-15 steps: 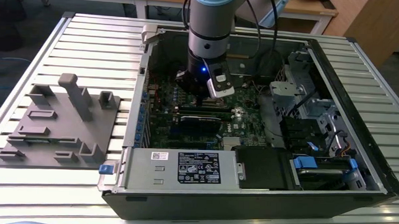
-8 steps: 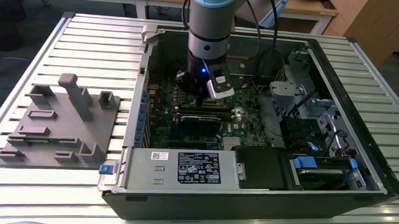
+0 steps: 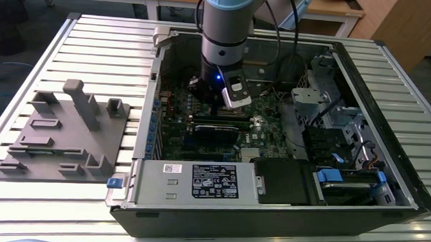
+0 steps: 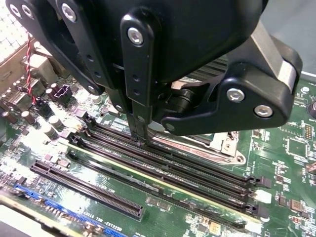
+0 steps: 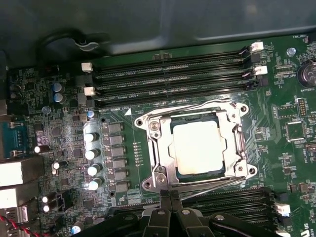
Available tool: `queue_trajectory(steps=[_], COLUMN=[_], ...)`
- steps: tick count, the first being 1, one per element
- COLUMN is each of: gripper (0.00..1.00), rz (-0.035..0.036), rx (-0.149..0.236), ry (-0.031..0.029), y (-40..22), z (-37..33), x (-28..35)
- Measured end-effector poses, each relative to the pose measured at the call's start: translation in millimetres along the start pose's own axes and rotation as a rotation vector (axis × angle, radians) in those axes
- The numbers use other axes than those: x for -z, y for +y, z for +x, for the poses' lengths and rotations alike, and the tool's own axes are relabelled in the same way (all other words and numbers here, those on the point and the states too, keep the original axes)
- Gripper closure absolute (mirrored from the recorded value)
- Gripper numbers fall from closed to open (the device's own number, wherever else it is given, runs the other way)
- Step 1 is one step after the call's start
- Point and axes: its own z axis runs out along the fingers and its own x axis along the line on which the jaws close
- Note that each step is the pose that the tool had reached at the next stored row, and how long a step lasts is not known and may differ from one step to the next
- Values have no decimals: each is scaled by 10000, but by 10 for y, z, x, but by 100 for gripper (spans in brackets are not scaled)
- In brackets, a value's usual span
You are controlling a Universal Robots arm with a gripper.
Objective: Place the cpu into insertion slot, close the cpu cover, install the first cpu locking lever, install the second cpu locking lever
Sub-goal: 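Install the second cpu locking lever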
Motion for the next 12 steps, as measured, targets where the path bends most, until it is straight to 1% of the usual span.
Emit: queue_trajectory(steps=[4,12], gripper=[90,90], rz=[-1,-2], rx=[-1,0], ry=[0,0], y=[-3,-3], z=[17,19], x=[-11,-17])
